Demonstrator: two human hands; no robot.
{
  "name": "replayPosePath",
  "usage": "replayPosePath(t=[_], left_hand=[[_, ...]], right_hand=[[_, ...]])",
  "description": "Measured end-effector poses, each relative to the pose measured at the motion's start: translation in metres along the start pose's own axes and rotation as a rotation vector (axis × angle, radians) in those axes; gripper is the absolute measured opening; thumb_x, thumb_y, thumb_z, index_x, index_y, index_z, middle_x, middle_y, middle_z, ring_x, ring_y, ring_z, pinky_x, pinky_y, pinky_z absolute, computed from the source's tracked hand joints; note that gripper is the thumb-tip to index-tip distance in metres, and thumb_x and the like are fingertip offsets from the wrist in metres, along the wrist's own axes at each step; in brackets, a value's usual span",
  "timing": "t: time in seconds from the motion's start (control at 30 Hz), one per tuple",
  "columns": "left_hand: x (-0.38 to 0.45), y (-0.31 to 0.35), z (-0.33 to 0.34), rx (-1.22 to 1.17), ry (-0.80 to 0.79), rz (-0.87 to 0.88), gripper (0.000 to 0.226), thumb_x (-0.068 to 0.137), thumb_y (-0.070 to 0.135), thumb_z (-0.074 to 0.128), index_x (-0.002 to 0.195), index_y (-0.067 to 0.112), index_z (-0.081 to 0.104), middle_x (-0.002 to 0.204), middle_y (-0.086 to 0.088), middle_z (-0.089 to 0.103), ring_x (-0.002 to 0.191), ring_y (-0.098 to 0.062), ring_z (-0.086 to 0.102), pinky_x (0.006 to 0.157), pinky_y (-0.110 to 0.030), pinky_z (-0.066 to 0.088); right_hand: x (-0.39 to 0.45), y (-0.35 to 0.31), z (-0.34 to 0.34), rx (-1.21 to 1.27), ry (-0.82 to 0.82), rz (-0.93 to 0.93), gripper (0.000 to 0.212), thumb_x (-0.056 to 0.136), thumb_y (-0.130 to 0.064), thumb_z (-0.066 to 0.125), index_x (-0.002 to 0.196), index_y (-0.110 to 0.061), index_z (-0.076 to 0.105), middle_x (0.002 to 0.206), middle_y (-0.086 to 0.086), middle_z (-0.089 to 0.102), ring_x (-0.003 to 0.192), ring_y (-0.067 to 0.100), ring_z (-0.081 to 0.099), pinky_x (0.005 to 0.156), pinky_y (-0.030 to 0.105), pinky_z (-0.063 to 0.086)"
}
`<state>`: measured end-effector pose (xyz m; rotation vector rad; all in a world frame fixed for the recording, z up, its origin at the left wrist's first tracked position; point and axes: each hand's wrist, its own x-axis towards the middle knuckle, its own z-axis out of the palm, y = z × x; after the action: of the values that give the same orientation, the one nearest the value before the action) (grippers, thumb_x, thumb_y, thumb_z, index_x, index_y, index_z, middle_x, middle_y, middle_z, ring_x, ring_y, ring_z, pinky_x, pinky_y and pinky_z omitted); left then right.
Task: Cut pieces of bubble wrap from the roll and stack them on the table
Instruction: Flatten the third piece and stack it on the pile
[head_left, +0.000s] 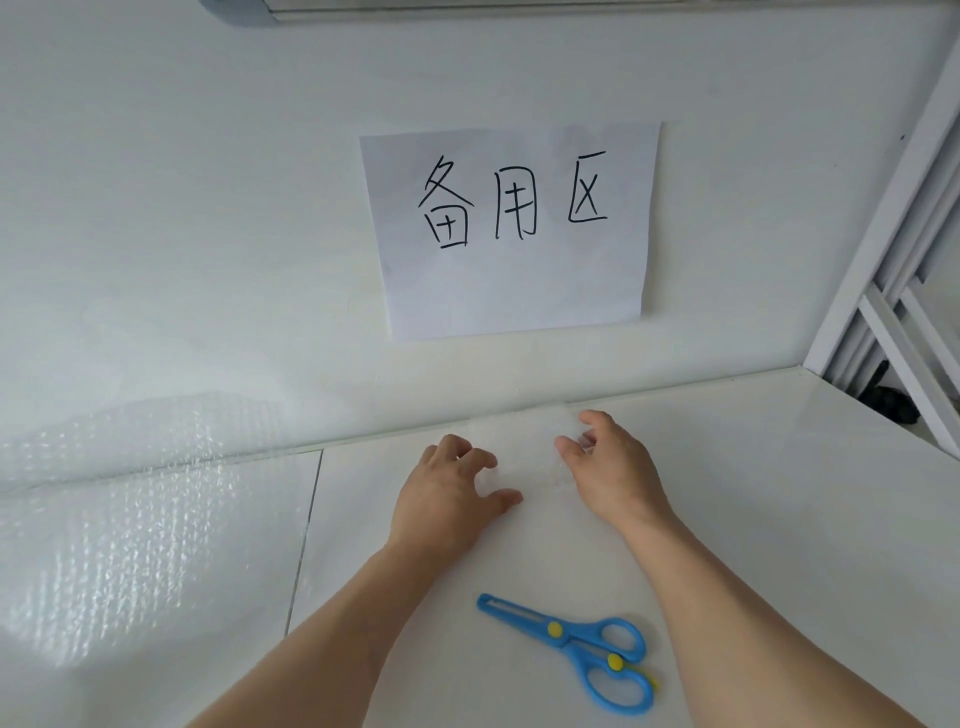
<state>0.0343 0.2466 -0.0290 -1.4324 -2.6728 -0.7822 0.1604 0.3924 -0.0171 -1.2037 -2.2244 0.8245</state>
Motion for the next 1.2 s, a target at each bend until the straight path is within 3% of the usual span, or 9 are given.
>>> replayPosePath(t=[0.17, 0.27, 0.43, 0.6, 0.7, 0.87, 1.03, 1.2], left_hand=[[-0.009, -0.014, -0.01, -0.041, -0.014, -0.051, 0.053, 0.08, 0.066, 0.063, 0.124, 0.037, 0.059, 0.126, 0.015, 0.049, 0.117, -0.007, 0.044, 0.087, -0.017, 0.033], [-0.01, -0.015, -0.009, -0.057, -0.019, -0.052, 0.054, 0.082, 0.063, 0.063, 0.129, 0.036, 0.056, 0.131, 0.014, 0.048, 0.119, -0.008, 0.044, 0.09, -0.017, 0.032], [-0.01, -0.015, -0.006, -0.12, -0.013, -0.053, 0.058, 0.082, 0.054, 0.068, 0.134, 0.032, 0.052, 0.132, 0.013, 0.048, 0.121, -0.009, 0.048, 0.097, -0.021, 0.038], [-0.011, -0.015, -0.005, -0.214, 0.003, -0.057, 0.066, 0.079, 0.047, 0.074, 0.137, 0.029, 0.047, 0.127, 0.014, 0.049, 0.107, -0.001, 0.05, 0.092, -0.018, 0.04], [-0.01, -0.016, -0.005, -0.196, -0.002, -0.043, 0.058, 0.08, 0.05, 0.072, 0.132, 0.032, 0.052, 0.128, 0.013, 0.05, 0.111, -0.007, 0.053, 0.095, -0.022, 0.042], [-0.009, -0.017, -0.004, -0.053, 0.023, 0.0, 0.048, 0.083, 0.057, 0.066, 0.125, 0.035, 0.06, 0.127, 0.014, 0.053, 0.119, -0.01, 0.044, 0.093, -0.014, 0.029], [-0.011, -0.018, -0.003, -0.109, 0.053, -0.017, 0.055, 0.082, 0.052, 0.069, 0.13, 0.03, 0.056, 0.124, 0.012, 0.055, 0.116, -0.01, 0.05, 0.099, -0.023, 0.038], [-0.013, -0.018, -0.002, -0.135, 0.069, 0.008, 0.049, 0.083, 0.045, 0.071, 0.126, 0.026, 0.059, 0.118, 0.01, 0.056, 0.113, -0.01, 0.052, 0.092, -0.019, 0.04]], right_hand=[[-0.007, 0.004, 0.001, 0.007, -0.077, -0.072, 0.065, 0.088, -0.056, 0.057, 0.142, -0.023, 0.043, 0.136, 0.001, 0.055, 0.125, 0.02, 0.051, 0.105, 0.038, 0.041], [-0.013, 0.01, -0.003, 0.078, -0.142, -0.107, 0.075, 0.082, -0.054, 0.067, 0.145, -0.025, 0.04, 0.143, -0.001, 0.05, 0.131, 0.016, 0.047, 0.109, 0.034, 0.037], [-0.013, 0.017, -0.002, 0.057, -0.118, -0.16, 0.059, 0.089, -0.043, 0.064, 0.141, -0.023, 0.046, 0.141, 0.0, 0.054, 0.129, 0.014, 0.049, 0.107, 0.031, 0.038], [-0.011, 0.014, 0.001, 0.036, -0.072, -0.186, 0.051, 0.091, -0.045, 0.06, 0.137, -0.026, 0.052, 0.139, -0.003, 0.056, 0.13, 0.017, 0.047, 0.107, 0.032, 0.038], [-0.011, 0.012, 0.003, -0.005, -0.069, -0.218, 0.045, 0.09, -0.047, 0.061, 0.13, -0.028, 0.059, 0.137, -0.004, 0.058, 0.129, 0.018, 0.048, 0.106, 0.033, 0.038], [-0.01, 0.015, 0.003, -0.049, -0.081, -0.23, 0.042, 0.086, -0.05, 0.064, 0.122, -0.027, 0.065, 0.146, -0.003, 0.047, 0.134, 0.018, 0.04, 0.111, 0.033, 0.032], [-0.012, 0.022, -0.004, 0.023, -0.124, -0.194, 0.051, 0.083, -0.043, 0.071, 0.131, -0.029, 0.057, 0.127, -0.003, 0.058, 0.124, 0.017, 0.049, 0.105, 0.031, 0.039], [-0.013, 0.023, -0.002, 0.032, -0.102, -0.227, 0.034, 0.086, -0.031, 0.07, 0.12, -0.026, 0.065, 0.111, -0.008, 0.061, 0.115, 0.013, 0.05, 0.096, 0.025, 0.037]])
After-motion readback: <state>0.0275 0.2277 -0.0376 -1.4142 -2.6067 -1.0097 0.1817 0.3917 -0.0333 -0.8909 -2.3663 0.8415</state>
